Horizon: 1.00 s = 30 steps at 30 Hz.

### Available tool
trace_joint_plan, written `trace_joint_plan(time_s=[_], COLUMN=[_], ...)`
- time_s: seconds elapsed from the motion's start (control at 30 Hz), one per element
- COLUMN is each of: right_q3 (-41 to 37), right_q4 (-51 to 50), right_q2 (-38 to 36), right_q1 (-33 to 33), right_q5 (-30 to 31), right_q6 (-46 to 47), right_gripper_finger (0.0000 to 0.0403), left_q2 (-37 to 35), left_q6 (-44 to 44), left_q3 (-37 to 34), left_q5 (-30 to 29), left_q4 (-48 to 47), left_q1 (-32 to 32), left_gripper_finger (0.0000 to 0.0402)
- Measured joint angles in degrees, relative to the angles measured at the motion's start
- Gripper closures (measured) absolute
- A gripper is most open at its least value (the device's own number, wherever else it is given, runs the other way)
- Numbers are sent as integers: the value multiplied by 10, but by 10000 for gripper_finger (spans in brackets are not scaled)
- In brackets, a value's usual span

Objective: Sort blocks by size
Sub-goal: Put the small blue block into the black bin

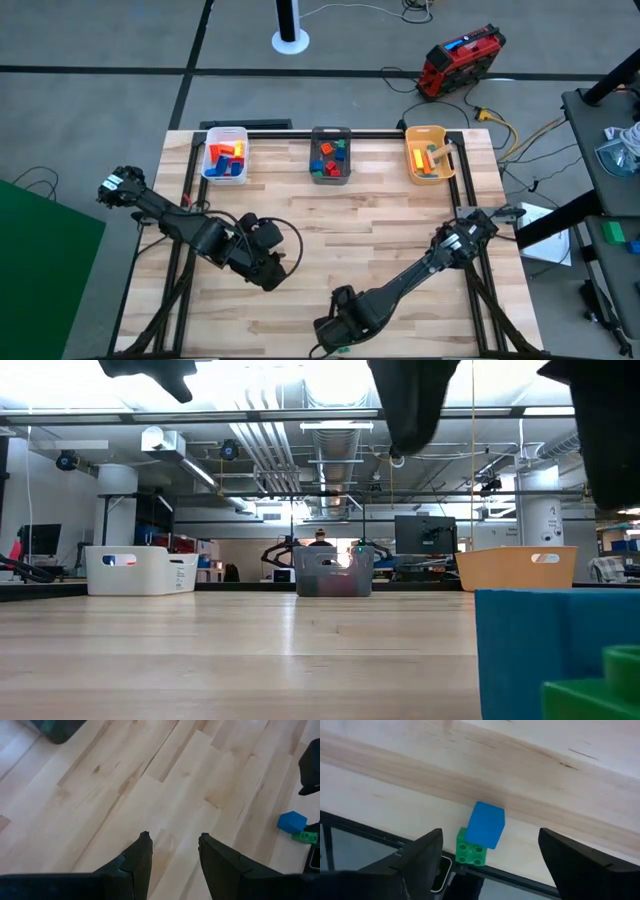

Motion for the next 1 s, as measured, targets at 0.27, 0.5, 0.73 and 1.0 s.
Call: trace_joint_plan(time_s=[0.27,0.5,0.73,1.0], right_q3=[0,-2,-4,-6], right_q4=[14,25,28,48], right_q2=[14,32,39,59], right_q1=[0,2,3,4], right_q5=[-2,-2,-2,-16], right_q6=[2,-7,-6,0], right_gripper_finger=[85,102,97,107], left_q2=[0,1,1,1], left_q6=[-2,-3,-4,-4], left_q3=[0,0,0,0], left_q5=[-5,-6,-6,-6], left_q4=[0,0,0,0], left_q1=[0,0,0,0], left_gripper_finger=[262,262,262,262])
